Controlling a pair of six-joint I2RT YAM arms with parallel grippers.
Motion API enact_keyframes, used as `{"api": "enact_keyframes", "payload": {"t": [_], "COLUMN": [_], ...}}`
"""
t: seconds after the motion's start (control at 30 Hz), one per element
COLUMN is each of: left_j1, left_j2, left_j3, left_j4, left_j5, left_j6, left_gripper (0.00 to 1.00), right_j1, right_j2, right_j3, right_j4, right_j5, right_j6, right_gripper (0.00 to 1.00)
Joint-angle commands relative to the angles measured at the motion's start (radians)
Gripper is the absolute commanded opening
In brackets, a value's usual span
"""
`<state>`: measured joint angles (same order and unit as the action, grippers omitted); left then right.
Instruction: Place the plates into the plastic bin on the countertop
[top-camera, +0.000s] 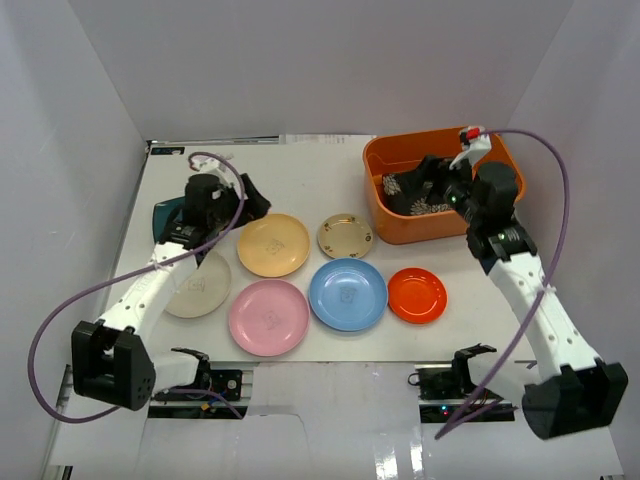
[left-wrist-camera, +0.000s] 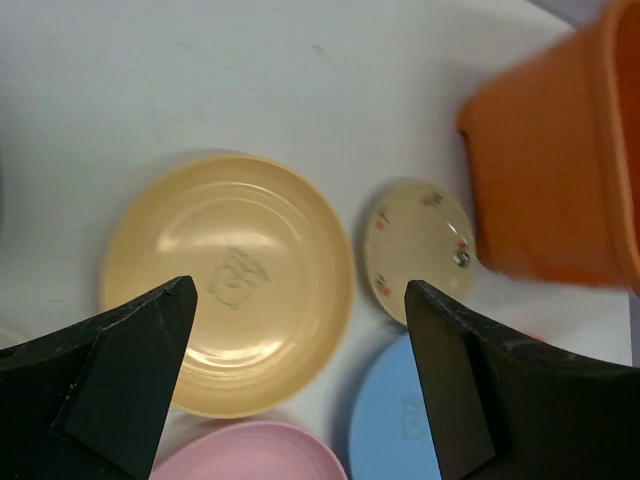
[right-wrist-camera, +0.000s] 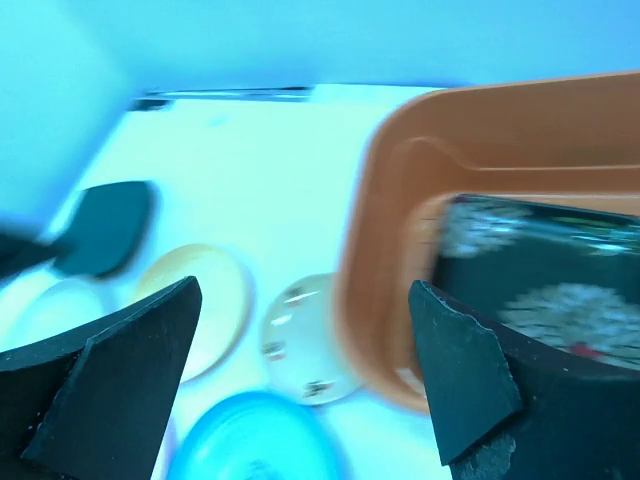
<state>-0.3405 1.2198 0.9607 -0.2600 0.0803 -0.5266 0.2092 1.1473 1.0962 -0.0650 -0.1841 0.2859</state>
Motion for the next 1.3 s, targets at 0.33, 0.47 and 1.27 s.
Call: {"api": "enact_keyframes", "payload": {"t": [0.33, 0.47, 1.27], "left_j1": [0.799, 0.913, 1.028], "left_j2": [0.11, 0.147, 0.578], "left_j3": [-0.1, -0.135, -0.226], "left_j4": [0.005, 0.057, 0.585], "left_j5": [0.11, 0.159, 0.513], "left_j6": [-0.105, -0.089, -0.21], "left_gripper": [0.89, 0.88, 0.64], "right_j1": [0.426, 0.486, 0.578], "right_j2": [-0.268, -0.253, -0.127], "right_j3": [-0.458, -0.487, -0.473], "right_j4": [0.263, 0.291, 0.375], "right_j5": [-0.112, -0.12, -0.233], "right_j6": [0.15, 0.141, 0.111], "right_gripper": [1.0, 1.0, 0.95]}}
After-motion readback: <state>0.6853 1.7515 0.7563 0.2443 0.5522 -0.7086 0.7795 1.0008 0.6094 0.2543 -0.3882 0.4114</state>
